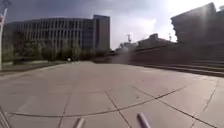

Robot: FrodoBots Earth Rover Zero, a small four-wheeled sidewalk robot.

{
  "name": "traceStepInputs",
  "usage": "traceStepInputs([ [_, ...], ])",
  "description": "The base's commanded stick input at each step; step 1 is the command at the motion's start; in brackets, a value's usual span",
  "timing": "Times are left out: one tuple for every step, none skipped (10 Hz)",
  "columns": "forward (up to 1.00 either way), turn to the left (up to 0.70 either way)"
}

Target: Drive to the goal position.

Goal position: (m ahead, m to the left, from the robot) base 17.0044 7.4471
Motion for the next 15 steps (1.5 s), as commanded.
traceStepInputs([
  [1.00,0.00],
  [1.00,0.00],
  [1.00,0.00],
  [1.00,0.00],
  [1.00,0.00],
  [1.00,0.00],
  [1.00,0.00],
  [1.00,0.00],
  [1.00,0.00],
  [1.00,0.00],
  [1.00,0.00],
  [1.00,0.00],
  [1.00,0.00],
  [1.00,0.01],
  [1.00,0.12],
])
